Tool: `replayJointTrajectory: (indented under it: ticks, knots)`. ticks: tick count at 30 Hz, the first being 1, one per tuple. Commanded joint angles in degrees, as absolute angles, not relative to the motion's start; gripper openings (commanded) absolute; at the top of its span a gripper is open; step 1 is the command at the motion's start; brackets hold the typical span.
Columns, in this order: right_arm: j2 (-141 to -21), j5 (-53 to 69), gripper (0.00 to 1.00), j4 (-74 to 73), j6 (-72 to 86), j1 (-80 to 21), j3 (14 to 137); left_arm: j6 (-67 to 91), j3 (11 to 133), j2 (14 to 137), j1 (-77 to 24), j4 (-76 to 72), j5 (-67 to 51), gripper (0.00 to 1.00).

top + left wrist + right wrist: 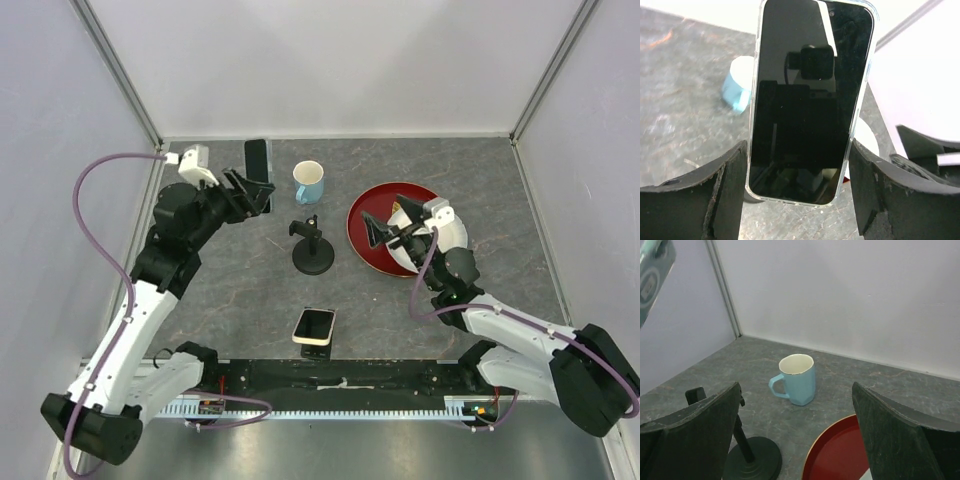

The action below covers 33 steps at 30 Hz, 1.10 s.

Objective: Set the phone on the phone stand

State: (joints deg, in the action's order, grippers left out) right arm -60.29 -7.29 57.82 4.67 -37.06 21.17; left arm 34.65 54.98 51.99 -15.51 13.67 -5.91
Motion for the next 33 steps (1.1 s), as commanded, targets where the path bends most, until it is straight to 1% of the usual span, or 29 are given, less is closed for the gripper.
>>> replayJointTrajectory:
  ticks: [1,6,12,17,21,24,33]
  knots:
    - [-63.54,-0.44,0.98,55.73,5.97,-37.26,27.84,21.3,62.21,54.83,-23.19,5.98,-2.9,0.02]
    - [-66.97,-0.26,0.98,51.68,8.52,-37.7,31.37,12.49,65.83,59.32,-31.62,6.94,-0.62,0.02]
    - [-66.88,-2.9,0.98,45.8,13.09,-37.71,35.32,2.92,61.62,58.45,-36.38,4.66,2.29,0.02]
    - [-65.92,-3.34,0.98,41.76,18.45,-37.62,37.53,0.09,56.78,56.96,-37.35,1.32,1.59,0.02]
    - [-64.07,-0.71,0.98,41.57,23.98,-37.62,38.14,-3.07,54.76,55.81,-37.35,0.62,0.88,0.02]
    - [-63.02,2.19,0.98,43.41,26.44,-37.62,37.27,-3.16,53.7,54.06,-37.44,0.61,0.88,0.02]
    - [-64.69,9.4,0.93,49.12,35.14,-37.71,37.79,-2.81,52.56,51.42,-38.41,0.44,0.26,0.02]
